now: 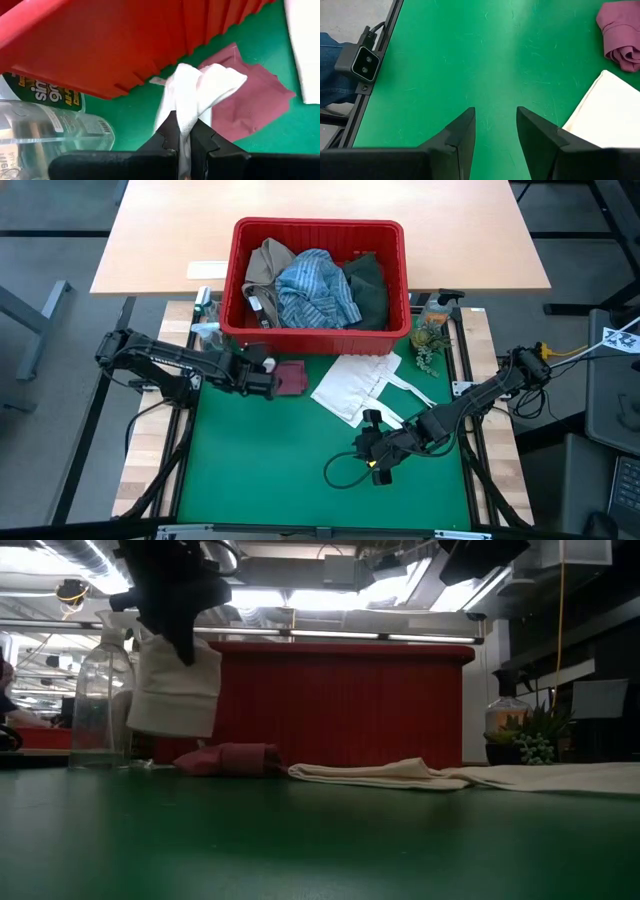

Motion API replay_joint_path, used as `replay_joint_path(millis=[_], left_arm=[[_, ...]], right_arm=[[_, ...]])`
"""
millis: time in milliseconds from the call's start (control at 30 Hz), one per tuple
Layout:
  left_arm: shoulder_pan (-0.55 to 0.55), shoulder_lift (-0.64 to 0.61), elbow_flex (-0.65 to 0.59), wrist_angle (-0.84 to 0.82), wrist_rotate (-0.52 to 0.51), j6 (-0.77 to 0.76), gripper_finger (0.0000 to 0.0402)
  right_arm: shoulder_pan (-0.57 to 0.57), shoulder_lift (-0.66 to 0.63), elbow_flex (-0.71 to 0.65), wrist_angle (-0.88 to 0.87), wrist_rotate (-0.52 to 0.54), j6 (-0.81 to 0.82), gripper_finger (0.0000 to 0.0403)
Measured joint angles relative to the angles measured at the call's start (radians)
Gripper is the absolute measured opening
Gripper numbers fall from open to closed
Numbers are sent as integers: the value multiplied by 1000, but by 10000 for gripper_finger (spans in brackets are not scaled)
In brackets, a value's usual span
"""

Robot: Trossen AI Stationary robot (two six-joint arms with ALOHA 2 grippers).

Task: Fold Laundry from Bin
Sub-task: Stack the folded white underwear on top of the pink underwear

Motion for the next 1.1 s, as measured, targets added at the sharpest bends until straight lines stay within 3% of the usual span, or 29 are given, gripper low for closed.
replay_joint_path(millis=[467,1100], left_arm=[[64,1,1,-9,-12,-67,5],[105,132,1,76,30,-140,5]], right_arm=[[0,0,0,1,0,0,143],[0,1,0,3,0,-3,143]])
